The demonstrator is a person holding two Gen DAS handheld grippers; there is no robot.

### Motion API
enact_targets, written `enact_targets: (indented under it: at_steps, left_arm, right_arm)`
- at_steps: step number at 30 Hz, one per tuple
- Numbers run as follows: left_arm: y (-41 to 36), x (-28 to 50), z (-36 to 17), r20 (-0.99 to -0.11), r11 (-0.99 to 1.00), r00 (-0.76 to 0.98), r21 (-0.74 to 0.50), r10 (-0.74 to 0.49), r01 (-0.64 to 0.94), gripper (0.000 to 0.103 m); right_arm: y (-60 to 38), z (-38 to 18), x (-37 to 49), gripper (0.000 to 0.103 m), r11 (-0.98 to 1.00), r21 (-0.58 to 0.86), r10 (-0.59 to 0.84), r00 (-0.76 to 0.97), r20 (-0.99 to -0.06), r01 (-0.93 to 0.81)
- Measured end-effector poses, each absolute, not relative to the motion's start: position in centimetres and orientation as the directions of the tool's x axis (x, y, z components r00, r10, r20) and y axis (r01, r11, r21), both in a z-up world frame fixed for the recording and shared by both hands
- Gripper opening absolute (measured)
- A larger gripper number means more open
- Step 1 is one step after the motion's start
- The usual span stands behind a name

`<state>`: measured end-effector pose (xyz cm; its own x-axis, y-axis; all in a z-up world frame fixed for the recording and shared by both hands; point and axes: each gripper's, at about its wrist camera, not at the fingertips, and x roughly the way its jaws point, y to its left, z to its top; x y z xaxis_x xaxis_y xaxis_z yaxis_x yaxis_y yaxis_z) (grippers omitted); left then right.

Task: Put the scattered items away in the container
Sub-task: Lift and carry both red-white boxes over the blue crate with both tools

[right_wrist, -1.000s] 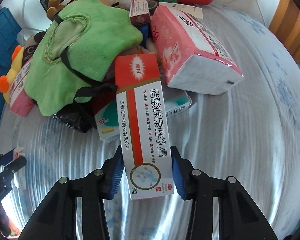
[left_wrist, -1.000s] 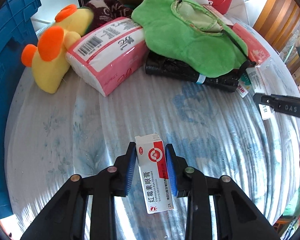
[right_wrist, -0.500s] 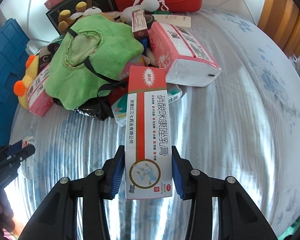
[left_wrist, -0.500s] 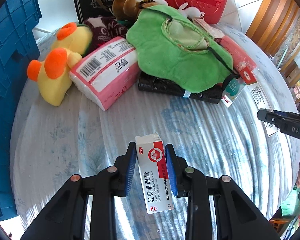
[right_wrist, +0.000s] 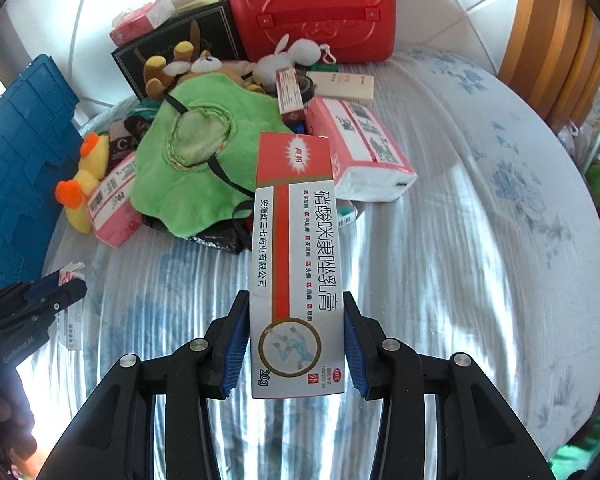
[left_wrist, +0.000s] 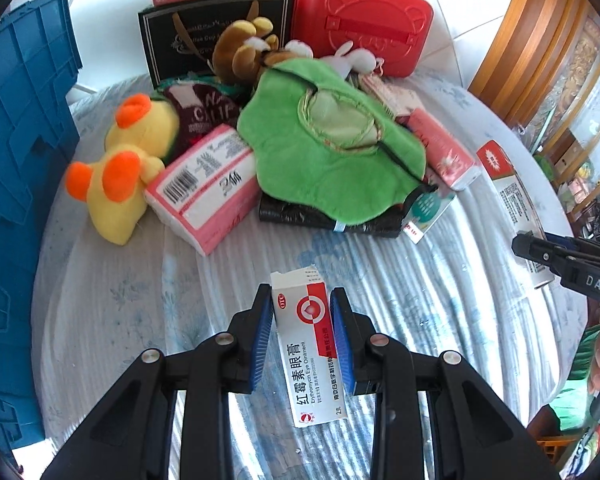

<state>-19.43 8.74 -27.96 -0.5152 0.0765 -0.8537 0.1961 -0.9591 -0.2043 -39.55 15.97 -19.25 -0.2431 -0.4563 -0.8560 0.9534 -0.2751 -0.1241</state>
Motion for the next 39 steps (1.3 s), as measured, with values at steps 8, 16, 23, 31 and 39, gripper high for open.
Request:
enact_targets:
  at_steps: [8, 16, 23, 31, 39]
  left_arm:
    - [7.4, -18.8, -24.9, -0.826, -0.953, -0.558, -0.229, 0.081, 0.2, 0.028]
    - [6.4, -17.9, -20.5, -0.784, -0.944, -0.62, -0.213, 0.011, 0.253, 0.028]
    - [6.1, -17.0, -15.8, -0.738, -0.928, -0.674, -0.228, -0.032, 0.294, 0.028]
    - [6.5, -15.3, -11.2, -0.705, -0.936, -0.707, -0.207, -0.058, 0.284, 0.028]
    - [6.4, -13.2, -7.9, -0.683, -0.948, -0.728, -0.19, -0.059, 0.255, 0.028]
  right_arm:
    - [17.1, -15.2, -37.9, 0.042, -0.278, -0.116, -0.508, -0.249, -0.825, 0.954]
    - [18.6, -11.6, -36.7, 0.042, -0.281, -0.082, -0.554, -0.231, -0.8, 0.956]
    - [20.6, -8.8, -35.5, 0.042, -0.217, -0.073, -0.599, -0.192, -0.777, 0.973]
    - [22.9, -5.4, -33.2, 0.042, -0.159, -0.076, -0.653, -0.163, -0.74, 0.984]
    - [24.4, -3.3, -30.8, 0.042, -0.117, -0.091, -0.685, -0.147, -0.714, 0.989]
